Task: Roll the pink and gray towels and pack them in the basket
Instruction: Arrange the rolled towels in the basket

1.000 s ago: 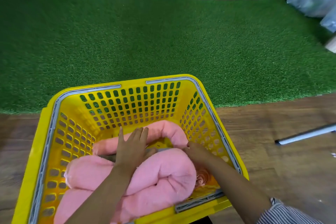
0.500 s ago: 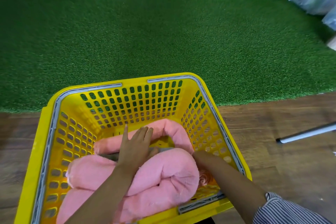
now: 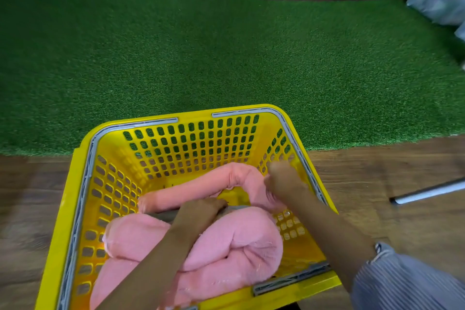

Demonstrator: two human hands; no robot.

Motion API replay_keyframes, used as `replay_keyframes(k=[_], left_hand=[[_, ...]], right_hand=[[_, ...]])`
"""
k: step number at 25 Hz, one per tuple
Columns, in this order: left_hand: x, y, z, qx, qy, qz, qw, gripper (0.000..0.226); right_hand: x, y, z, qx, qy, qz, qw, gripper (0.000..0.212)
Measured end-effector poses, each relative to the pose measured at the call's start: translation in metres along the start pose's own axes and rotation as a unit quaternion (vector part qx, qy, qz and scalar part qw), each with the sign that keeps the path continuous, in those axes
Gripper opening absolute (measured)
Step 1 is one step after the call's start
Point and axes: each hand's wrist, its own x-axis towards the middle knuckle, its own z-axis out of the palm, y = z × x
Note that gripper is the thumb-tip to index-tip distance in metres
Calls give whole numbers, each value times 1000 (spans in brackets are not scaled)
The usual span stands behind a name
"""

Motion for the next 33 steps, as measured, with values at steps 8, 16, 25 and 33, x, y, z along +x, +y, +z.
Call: replay_keyframes(k=[8,16,25,33], left_hand=[[-15,-4,-5,26,348,73,934,84],[-17,-20,0,-189,304,146,922,54],[-1,-73,-44,-15,258,212,943,16],[37,-139,-31,233,-24,101,967,33]], right_hand=[[-4,-79,-36,263,0,-4,965,22],[12,-59,17,351,-63,-60,932,17],[70,-44,60,42,-147,-204,967,79],[91,-46,96,-62,-189,-225,954,71]])
